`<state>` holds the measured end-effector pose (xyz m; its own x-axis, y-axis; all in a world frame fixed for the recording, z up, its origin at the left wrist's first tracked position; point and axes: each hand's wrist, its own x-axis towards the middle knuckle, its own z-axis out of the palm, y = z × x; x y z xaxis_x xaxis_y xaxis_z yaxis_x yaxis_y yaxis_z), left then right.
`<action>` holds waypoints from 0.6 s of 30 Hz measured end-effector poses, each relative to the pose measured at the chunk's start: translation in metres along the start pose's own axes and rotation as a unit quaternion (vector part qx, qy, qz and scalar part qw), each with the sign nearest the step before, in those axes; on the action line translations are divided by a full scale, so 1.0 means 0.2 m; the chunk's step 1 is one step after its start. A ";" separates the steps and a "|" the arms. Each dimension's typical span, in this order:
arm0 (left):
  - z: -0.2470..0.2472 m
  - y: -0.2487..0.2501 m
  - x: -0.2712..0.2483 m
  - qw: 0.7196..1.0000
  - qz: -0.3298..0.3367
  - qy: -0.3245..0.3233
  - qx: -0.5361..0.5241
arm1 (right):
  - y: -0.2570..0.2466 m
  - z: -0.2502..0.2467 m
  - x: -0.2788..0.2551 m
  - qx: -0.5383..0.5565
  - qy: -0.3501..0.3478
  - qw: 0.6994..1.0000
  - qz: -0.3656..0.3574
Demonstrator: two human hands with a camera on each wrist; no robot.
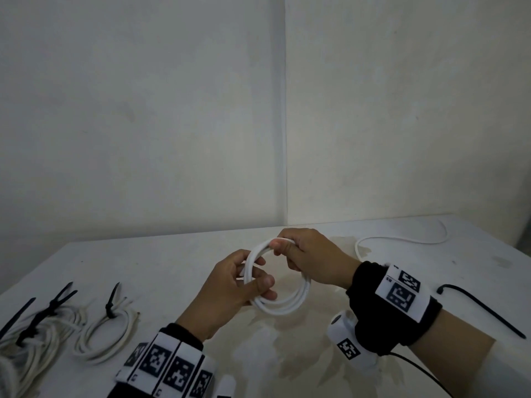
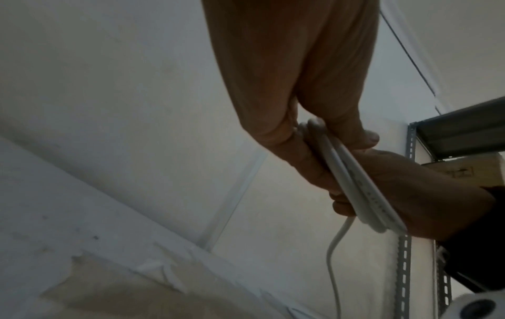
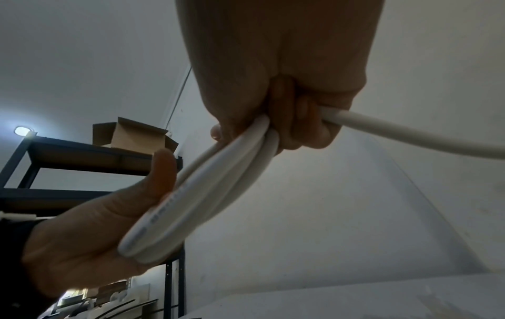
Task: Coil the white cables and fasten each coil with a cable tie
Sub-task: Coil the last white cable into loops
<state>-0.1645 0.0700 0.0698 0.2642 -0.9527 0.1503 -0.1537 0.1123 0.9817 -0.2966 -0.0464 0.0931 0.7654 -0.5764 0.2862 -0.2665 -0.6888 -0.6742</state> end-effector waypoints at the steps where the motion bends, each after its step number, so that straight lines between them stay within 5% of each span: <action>1: 0.00 0.00 0.00 1.000 0.001 -0.002 0.003 | 0.00 0.00 0.00 -0.012 0.000 1.000 -0.003; 8: 0.00 0.09 0.05 0.993 -0.082 -0.048 0.070 | -0.06 0.00 -0.04 -0.117 -0.073 0.990 -0.023; 11: 0.03 0.08 0.04 0.993 -0.062 -0.056 0.078 | -0.05 -0.02 -0.03 -0.115 -0.085 0.989 -0.017; 18: 0.05 0.04 0.01 0.999 -0.030 -0.014 0.025 | 0.00 -0.01 -0.04 0.059 -0.095 0.994 0.010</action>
<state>-0.1754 0.0664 0.0775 0.2467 -0.9651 0.0874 -0.1857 0.0414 0.9817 -0.3032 -0.0420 0.0926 0.8602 -0.4884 0.1466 -0.2208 -0.6159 -0.7563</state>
